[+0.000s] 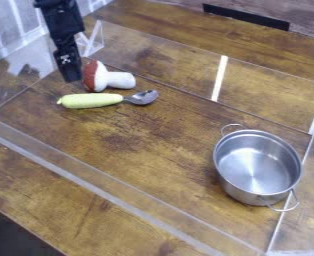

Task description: Move the green spoon to the left

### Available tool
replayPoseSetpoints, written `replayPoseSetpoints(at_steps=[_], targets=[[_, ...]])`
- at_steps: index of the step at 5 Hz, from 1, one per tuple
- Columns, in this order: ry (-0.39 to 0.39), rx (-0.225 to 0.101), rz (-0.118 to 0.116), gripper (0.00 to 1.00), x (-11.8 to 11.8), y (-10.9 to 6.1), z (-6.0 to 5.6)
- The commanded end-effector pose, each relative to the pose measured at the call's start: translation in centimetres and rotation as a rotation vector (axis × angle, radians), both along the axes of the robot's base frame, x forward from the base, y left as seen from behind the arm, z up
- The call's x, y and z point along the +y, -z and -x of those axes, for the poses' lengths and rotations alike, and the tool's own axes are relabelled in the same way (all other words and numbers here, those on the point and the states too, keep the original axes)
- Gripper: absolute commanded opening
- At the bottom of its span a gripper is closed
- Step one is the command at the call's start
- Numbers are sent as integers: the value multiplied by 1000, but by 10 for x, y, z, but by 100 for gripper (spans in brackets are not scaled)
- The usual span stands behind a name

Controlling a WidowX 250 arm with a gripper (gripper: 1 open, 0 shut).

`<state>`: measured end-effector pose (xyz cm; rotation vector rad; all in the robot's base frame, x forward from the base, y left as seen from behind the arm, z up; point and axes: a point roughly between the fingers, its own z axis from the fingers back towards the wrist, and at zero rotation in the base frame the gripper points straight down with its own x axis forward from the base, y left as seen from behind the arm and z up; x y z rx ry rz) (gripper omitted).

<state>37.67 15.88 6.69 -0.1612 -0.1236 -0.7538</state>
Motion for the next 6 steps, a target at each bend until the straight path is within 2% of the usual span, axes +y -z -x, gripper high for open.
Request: replayPoseSetpoints(at_steps=[1, 3, 4, 5, 6], targets=[[-7, -67, -9, 100, -22, -27, -18], [-86, -61, 13, 100, -48, -30, -29], [-60, -57, 20, 0, -51, -32, -29], [-35, -54, 28, 0, -55, -36, -26], [11, -49, 41, 0, -70, -36, -28]])
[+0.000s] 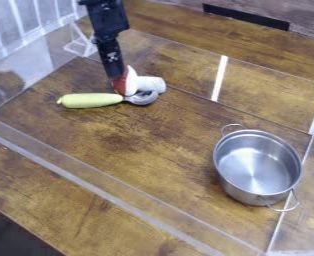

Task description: Move the green spoon to the left

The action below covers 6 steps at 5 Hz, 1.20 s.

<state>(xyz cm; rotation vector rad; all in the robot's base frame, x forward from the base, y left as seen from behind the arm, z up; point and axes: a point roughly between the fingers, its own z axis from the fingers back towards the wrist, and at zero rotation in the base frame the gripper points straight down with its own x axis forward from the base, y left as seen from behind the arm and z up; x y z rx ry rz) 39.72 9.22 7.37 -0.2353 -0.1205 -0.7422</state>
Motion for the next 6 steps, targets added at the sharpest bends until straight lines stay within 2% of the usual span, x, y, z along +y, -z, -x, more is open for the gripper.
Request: replayPoseSetpoints(at_steps=[1, 2, 3, 4, 5, 6], targets=[[60, -78, -10, 0, -17, -29, -10], [19, -78, 7, 100, -21, -16, -6], [-24, -79, 30, 100, -23, -5, -2], [-29, -72, 33, 0, -20, -7, 3], [-31, -65, 34, 100, -17, -8, 8], [-96, -63, 35, 100, -19, -14, 2]])
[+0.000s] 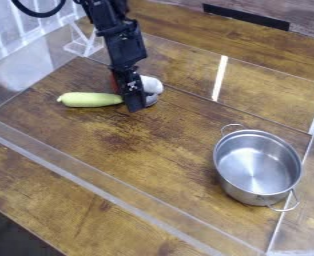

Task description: Move the green spoon to the left

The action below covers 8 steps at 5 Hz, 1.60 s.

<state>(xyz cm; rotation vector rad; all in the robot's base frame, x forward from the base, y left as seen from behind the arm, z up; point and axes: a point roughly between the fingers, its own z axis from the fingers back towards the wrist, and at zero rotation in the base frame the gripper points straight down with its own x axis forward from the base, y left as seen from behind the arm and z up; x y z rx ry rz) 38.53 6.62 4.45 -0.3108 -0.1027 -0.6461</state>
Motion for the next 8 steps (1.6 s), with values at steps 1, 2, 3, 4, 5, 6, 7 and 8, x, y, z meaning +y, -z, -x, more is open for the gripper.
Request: replayPoseSetpoints(at_steps=[1, 2, 3, 4, 5, 6, 7, 8], targets=[[-78, -110, -44, 100, 6, -52, -16], [-146, -102, -48, 0, 5, -58, -22], [-205, -93, -45, 0, 18, -74, -23], [-201, -83, -37, 100, 31, -75, -17], [-200, -75, -33, 100, 46, -75, -9], [-223, -57, -30, 100, 56, -70, 0], [-243, -40, -28, 100, 63, -63, 7], [-176, -31, -27, 100, 67, -45, 10]])
